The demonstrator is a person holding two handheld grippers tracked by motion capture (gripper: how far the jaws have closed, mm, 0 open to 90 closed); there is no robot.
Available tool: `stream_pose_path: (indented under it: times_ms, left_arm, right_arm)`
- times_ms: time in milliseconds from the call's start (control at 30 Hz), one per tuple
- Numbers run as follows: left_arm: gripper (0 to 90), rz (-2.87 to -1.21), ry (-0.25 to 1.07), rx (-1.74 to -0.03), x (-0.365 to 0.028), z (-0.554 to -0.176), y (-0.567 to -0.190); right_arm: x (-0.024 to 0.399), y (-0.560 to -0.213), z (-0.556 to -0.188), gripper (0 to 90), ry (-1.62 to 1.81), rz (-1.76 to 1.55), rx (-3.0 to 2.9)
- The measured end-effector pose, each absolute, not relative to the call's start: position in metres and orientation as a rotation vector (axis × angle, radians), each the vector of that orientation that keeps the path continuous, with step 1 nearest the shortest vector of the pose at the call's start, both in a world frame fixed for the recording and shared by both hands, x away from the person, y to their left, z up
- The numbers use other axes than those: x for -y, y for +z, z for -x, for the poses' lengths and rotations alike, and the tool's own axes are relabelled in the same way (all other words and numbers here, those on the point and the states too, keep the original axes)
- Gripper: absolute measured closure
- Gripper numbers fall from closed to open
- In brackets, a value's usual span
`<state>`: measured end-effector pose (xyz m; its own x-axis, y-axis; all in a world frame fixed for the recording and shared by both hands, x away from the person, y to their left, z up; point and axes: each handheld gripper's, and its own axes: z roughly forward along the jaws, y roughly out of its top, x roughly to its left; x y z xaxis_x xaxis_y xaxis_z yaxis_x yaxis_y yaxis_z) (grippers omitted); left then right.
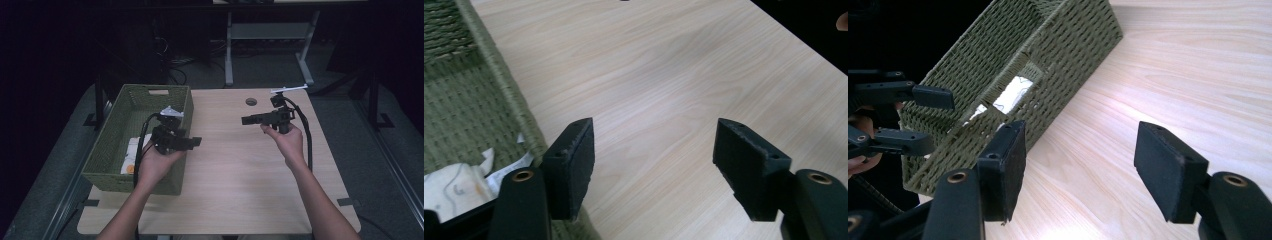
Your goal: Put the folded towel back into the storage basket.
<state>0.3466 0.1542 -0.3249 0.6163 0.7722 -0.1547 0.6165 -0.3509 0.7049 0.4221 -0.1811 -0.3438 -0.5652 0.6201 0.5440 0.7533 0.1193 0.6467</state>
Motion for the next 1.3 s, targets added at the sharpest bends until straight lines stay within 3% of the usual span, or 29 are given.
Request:
stream_pose_path:
  times_ms: [1300]
  left_arm:
    - [26.7, -2.128, 0.181, -0.991, -0.083, -0.322, -0.362]
  right_arm:
    - [0.271, -0.386, -0.373, 34.4, -1.410, 1.554, 2.181]
